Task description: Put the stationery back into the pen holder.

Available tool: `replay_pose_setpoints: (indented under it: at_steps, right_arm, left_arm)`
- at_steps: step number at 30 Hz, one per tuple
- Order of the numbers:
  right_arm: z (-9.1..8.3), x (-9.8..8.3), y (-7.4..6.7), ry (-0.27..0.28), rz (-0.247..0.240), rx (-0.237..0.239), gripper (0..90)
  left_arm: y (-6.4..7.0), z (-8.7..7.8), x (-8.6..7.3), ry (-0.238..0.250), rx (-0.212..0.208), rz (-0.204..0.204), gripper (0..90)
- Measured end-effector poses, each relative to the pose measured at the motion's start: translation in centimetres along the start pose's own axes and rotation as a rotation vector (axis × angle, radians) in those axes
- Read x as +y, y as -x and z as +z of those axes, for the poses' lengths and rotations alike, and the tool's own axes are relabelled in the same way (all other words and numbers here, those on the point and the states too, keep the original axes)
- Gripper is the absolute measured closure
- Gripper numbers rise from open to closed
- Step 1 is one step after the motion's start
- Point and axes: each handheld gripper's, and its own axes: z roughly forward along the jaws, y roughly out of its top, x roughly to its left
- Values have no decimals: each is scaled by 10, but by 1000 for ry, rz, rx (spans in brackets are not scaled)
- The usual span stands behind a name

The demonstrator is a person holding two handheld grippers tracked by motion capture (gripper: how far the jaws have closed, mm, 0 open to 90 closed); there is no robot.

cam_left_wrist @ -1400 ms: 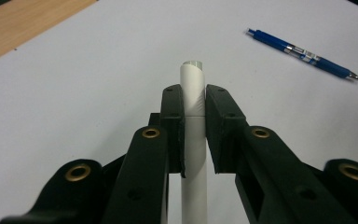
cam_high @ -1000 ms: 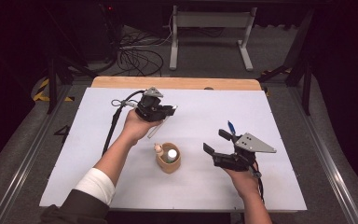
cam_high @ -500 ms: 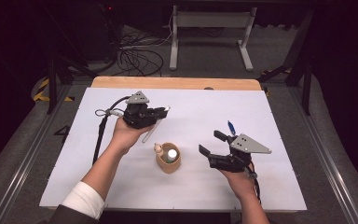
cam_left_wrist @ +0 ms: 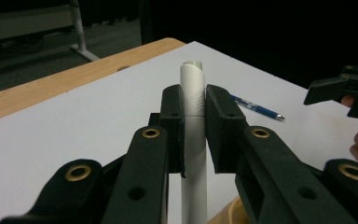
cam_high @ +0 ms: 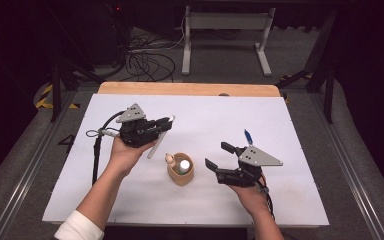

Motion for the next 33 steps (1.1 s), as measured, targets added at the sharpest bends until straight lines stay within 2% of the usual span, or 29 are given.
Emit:
replay_pose_setpoints:
  at_steps: [9,14,24,33]
  right_arm:
    - [0,6,-8,29,9,37,244]
    - [4,8,-15,25,-4,58,253]
    - [22,12,-49,5,-57,158,300]
    - [44,9,-77,-17,-52,232,357]
  left_arm:
    - [7,-16,-11,49,8,-6,782]
    - [13,-24,-20,65,31,16,781]
    - [26,-38,-36,116,21,-6,781]
    - [35,-44,-43,141,11,-9,781]
